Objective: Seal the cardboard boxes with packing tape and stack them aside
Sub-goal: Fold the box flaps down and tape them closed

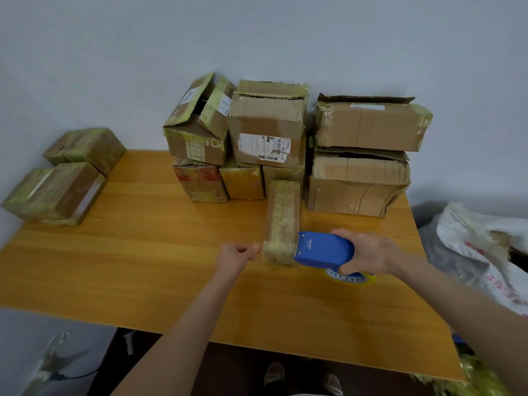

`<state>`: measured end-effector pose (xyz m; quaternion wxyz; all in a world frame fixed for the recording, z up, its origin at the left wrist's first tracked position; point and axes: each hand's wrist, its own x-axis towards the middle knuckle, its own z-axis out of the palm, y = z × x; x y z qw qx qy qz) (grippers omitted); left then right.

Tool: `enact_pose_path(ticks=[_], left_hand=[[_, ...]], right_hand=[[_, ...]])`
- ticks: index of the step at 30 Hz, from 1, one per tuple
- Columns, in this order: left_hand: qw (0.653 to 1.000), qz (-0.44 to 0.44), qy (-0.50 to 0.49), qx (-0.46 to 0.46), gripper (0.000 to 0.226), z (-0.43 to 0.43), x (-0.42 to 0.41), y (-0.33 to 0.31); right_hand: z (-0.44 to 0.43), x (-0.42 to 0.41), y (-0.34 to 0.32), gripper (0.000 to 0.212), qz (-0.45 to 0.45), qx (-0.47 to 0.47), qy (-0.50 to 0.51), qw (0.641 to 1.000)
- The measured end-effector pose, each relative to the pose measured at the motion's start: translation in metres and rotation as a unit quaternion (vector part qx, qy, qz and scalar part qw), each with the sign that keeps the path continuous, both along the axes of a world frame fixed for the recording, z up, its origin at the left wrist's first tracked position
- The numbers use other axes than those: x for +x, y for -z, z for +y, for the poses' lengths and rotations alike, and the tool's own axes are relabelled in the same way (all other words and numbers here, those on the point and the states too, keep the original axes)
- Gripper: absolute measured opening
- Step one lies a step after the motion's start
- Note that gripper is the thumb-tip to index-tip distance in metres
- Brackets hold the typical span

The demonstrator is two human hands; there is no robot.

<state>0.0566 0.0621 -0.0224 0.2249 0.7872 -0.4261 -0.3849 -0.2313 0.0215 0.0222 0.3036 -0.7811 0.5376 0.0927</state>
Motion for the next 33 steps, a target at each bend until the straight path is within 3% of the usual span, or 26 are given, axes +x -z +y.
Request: enact_pose_path(ticks=[1,2,4,6,8,9,11,13,14,17,19,22,28,33], left_hand=[[1.0,0.011,0.009,-0.001,0.025,-0.001,0.0,0.002],[1.0,0.03,0.008,0.002,0.034,-0.003,0.001,0.004],[0.998,0.047,0.017,0.049,0.07,-0.006,0.007,0.004],[0.989,-0.067,0.08,0.104,0.086,-0.01,0.019,0.01],[0.976,-0.169,0.09,0.105,0.079,-0.006,0.029,0.014],[0.975,-0.2,0.082,0.054,0.066,-0.002,0.027,0.013],[0.948,-0.255,0.118,-0.153,0.039,0.011,0.01,0.01],[0.89,-0.259,0.215,-0.309,0.035,0.022,-0.021,0.002],[0.873,-0.249,0.276,-0.316,0.043,0.026,-0.036,-0.001],[0.851,-0.291,0.393,-0.192,0.072,0.027,-0.058,0.0],[0.828,-0.35,0.415,-0.139,0.078,0.028,-0.056,0.003],[0.822,-0.371,0.419,-0.103,0.083,0.029,-0.049,0.004],[0.806,-0.381,0.443,-0.097,0.083,0.027,-0.045,0.003],[0.818,-0.363,0.435,-0.103,0.083,0.028,-0.043,-0.001]], right_hand=[[0.0,0.0,0.001,0.077,0.001,0.007,0.003,1.0],[0.0,0.0,0.003,0.078,-0.003,0.012,0.007,1.0],[-0.001,0.0,0.005,0.078,-0.01,0.013,0.011,1.0],[-0.002,-0.001,0.005,0.077,-0.01,0.009,0.011,1.0],[-0.001,-0.003,0.004,0.077,-0.008,0.007,0.011,1.0],[0.0,-0.006,0.006,0.077,-0.009,0.003,0.013,1.0],[0.001,-0.008,0.007,0.077,-0.015,0.002,0.017,1.0],[0.001,-0.008,0.01,0.077,-0.022,0.001,0.016,1.0],[0.001,-0.007,0.01,0.077,-0.025,-0.002,0.013,1.0],[0.001,-0.009,0.009,0.079,-0.03,-0.002,0.008,1.0],[0.001,-0.012,0.011,0.08,-0.041,-0.007,0.005,0.999],[0.003,-0.013,0.013,0.077,-0.062,-0.011,0.001,0.998],[0.001,-0.03,0.002,0.074,-0.095,0.012,0.001,0.995],[-0.002,-0.042,0.001,0.069,-0.109,0.04,-0.009,0.993]])
